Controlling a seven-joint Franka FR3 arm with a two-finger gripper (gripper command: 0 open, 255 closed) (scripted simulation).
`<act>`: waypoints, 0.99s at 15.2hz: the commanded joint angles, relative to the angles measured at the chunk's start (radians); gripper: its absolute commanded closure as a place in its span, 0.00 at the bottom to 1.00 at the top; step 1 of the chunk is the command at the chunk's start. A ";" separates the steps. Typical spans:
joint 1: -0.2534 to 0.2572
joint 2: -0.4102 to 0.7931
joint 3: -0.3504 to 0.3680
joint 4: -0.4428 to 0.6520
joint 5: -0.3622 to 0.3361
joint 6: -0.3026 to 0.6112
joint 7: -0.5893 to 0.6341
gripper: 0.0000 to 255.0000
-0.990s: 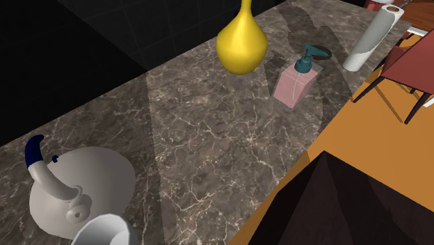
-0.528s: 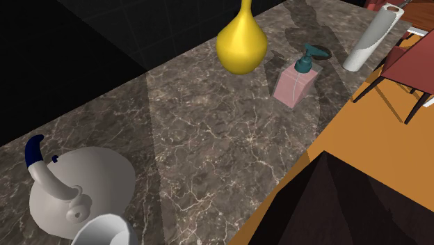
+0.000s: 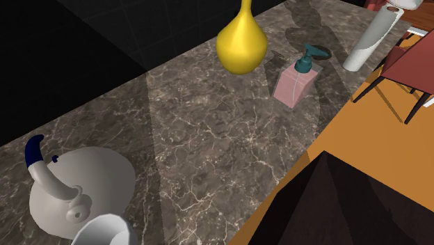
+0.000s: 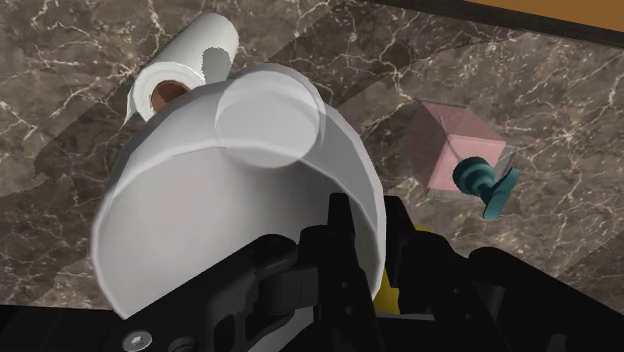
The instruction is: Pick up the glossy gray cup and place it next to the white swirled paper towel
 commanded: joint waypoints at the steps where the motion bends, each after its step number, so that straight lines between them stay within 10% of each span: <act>1: 0.004 -0.012 0.002 -0.042 -0.007 0.034 -0.003 1.00; 15: 0.016 -0.036 0.010 -0.254 -0.015 0.225 -0.031 1.00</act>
